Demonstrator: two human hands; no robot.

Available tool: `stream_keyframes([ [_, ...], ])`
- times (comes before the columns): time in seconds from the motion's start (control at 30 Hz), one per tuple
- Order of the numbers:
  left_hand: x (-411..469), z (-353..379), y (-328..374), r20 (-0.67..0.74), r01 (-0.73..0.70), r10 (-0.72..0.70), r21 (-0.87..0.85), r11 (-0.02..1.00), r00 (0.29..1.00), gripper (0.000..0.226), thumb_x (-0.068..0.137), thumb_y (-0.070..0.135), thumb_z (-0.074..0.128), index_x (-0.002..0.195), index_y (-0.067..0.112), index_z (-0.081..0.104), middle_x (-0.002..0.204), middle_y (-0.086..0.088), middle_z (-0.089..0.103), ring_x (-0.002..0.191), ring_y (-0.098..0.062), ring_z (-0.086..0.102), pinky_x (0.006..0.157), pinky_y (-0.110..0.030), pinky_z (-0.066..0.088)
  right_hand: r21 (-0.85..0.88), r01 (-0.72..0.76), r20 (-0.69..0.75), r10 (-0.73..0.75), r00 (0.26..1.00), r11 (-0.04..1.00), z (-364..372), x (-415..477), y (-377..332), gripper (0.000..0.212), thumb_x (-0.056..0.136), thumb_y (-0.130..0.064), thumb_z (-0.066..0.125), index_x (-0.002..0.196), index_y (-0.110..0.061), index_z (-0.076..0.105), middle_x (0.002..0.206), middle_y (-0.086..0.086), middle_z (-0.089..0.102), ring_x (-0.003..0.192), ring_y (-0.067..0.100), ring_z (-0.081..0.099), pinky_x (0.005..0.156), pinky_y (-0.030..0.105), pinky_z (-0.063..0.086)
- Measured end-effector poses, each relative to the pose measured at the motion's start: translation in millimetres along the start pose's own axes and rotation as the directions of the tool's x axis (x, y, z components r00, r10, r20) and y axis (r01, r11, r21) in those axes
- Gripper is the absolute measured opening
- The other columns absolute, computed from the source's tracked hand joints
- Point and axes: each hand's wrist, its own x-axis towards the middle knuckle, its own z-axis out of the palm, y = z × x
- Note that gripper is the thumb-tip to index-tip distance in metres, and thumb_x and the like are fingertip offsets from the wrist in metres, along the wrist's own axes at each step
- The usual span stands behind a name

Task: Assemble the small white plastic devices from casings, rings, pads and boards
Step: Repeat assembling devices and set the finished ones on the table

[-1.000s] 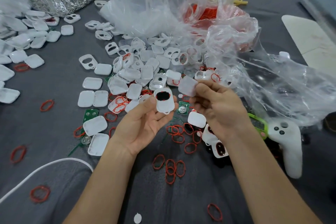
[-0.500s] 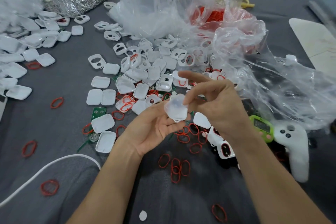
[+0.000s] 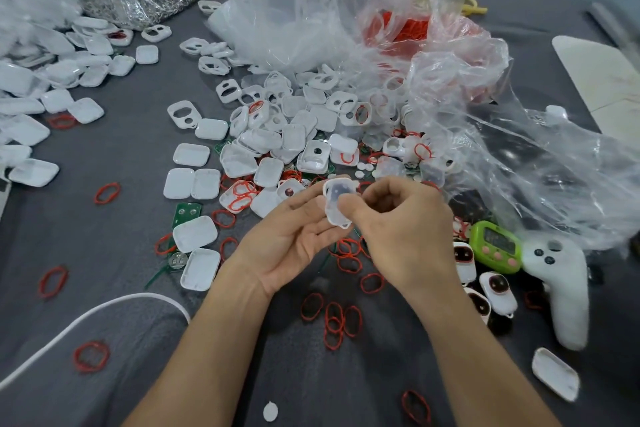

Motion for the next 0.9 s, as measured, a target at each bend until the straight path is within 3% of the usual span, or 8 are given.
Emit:
stream_keyframes([
  [0.17,1.6,-1.0,-1.1,-0.006,-0.009,0.009,0.008,1.000,1.000,0.063,0.060,0.027,0.099,0.118,0.013,0.077,0.122,-0.013,0.074,0.106,-0.021,0.073,0.093,-0.035,0.060,-0.028,-0.011,-0.033,0.010,0.999,1.000,4.3,0.5,0.9,0.026,0.074,-0.043,0.081,0.064,-0.025,0.065,0.061,-0.021,0.064,0.058,0.002,0.061,0.055,0.013,0.043],
  [0.43,2.4,0.6,-1.7,-0.015,-0.002,0.002,0.027,1.000,1.000,0.064,0.060,0.029,0.099,0.119,0.014,0.077,0.121,-0.011,0.075,0.105,-0.020,0.074,0.096,-0.037,0.057,-0.070,0.081,-0.128,-0.090,0.988,0.994,4.6,-1.2,1.8,0.014,0.081,-0.031,0.077,0.072,-0.027,0.068,0.065,-0.019,0.065,0.067,0.003,0.062,0.060,0.016,0.045],
  [0.53,1.6,1.0,-1.4,-0.015,-0.003,0.003,0.015,1.000,1.000,0.061,0.064,0.026,0.097,0.120,0.012,0.076,0.120,-0.011,0.075,0.107,-0.021,0.074,0.088,-0.033,0.062,-0.022,0.156,-0.139,-0.158,0.978,0.987,2.7,-8.6,-1.0,0.016,0.080,-0.041,0.076,0.072,-0.028,0.069,0.072,-0.022,0.067,0.067,0.003,0.063,0.064,0.016,0.046],
  [0.63,0.9,0.0,-1.6,-0.006,-0.016,0.016,-0.008,1.000,1.000,0.062,0.068,0.023,0.094,0.124,0.009,0.073,0.121,-0.014,0.073,0.110,-0.025,0.072,0.086,-0.031,0.060,-0.030,0.194,-0.077,-0.195,0.978,0.981,2.2,-16.3,-0.6,0.023,0.073,-0.051,0.078,0.075,-0.029,0.070,0.062,-0.015,0.062,0.062,0.002,0.059,0.060,0.013,0.042],
  [0.7,1.0,-0.3,-1.9,-0.004,-0.018,0.018,-0.003,1.000,1.000,0.064,0.067,0.025,0.095,0.125,0.009,0.072,0.119,-0.014,0.074,0.107,-0.026,0.073,0.089,-0.034,0.061,-0.093,0.214,-0.026,-0.217,0.976,0.972,3.4,-19.6,1.0,0.022,0.069,-0.045,0.085,0.080,-0.030,0.071,0.061,-0.015,0.059,0.059,0.001,0.054,0.059,0.012,0.039],
  [0.77,1.2,0.4,-2.0,-0.008,-0.012,0.012,0.004,1.000,1.000,0.067,0.064,0.027,0.097,0.124,0.010,0.073,0.117,-0.013,0.074,0.104,-0.026,0.073,0.093,-0.037,0.060,-0.108,0.221,-0.004,-0.223,0.975,0.969,4.7,-22.2,1.6,0.021,0.069,-0.037,0.088,0.082,-0.031,0.072,0.064,-0.014,0.061,0.059,0.003,0.055,0.060,0.021,0.046],
  [0.83,0.7,1.6,-1.5,-0.010,-0.007,0.007,-0.012,1.000,1.000,0.066,0.063,0.026,0.098,0.122,0.009,0.074,0.116,-0.013,0.074,0.104,-0.026,0.073,0.089,-0.036,0.061,-0.084,0.241,-0.037,-0.245,0.969,0.967,5.6,-23.6,0.7,0.013,0.074,-0.029,0.085,0.079,-0.030,0.073,0.064,-0.013,0.063,0.062,0.008,0.059,0.062,0.024,0.049],
  [0.9,-0.2,2.5,-0.9,-0.017,-0.003,0.003,-0.040,0.999,1.000,0.057,0.068,0.020,0.094,0.120,0.007,0.074,0.115,-0.014,0.075,0.104,-0.024,0.074,0.082,-0.032,0.062,-0.029,0.251,-0.108,-0.253,0.962,0.968,5.5,-24.2,0.2,0.010,0.078,-0.021,0.081,0.075,-0.028,0.074,0.064,-0.014,0.065,0.061,0.008,0.060,0.060,0.020,0.046],
])
